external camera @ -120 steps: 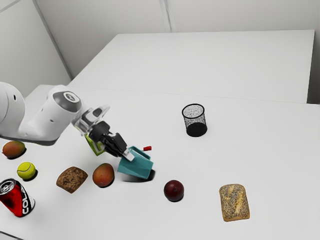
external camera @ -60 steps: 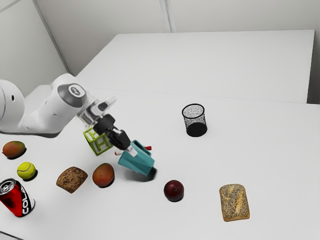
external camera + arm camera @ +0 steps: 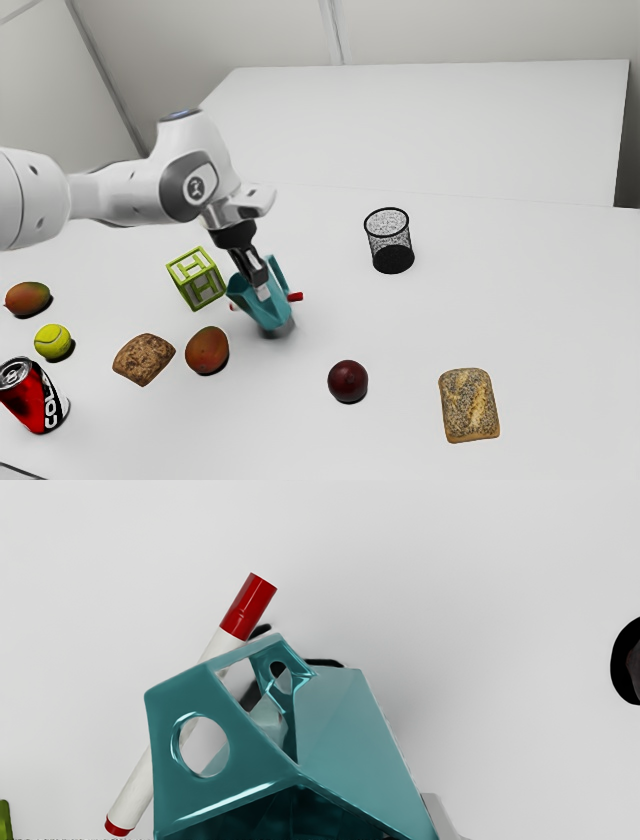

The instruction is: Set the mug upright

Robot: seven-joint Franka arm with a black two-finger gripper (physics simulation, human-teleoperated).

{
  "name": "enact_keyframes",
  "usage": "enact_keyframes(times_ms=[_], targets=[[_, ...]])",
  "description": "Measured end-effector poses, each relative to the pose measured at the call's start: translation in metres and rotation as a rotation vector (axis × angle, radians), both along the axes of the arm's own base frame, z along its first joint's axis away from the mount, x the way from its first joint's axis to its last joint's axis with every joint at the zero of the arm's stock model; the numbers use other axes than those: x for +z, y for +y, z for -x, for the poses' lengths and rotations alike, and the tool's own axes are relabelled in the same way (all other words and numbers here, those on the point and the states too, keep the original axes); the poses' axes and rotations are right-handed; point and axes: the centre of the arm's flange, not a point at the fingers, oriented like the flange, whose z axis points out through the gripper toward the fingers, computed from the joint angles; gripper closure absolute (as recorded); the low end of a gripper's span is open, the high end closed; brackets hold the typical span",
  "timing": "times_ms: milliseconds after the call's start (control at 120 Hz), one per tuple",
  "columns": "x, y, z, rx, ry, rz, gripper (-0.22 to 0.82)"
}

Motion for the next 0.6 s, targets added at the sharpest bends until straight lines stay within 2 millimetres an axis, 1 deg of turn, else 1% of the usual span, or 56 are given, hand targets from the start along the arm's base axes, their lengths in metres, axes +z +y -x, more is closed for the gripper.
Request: enact_keyframes(times_ms=[225,475,600], targets=[[-0.003,-0.011,0.004,0.012,0.011,-0.053,0.78],[-0.012,-0.004,0.005,0.067,0.044,-0.066,0.78],[-0.019,-0.006,0.005,0.082,0.063,-0.069,0.79]])
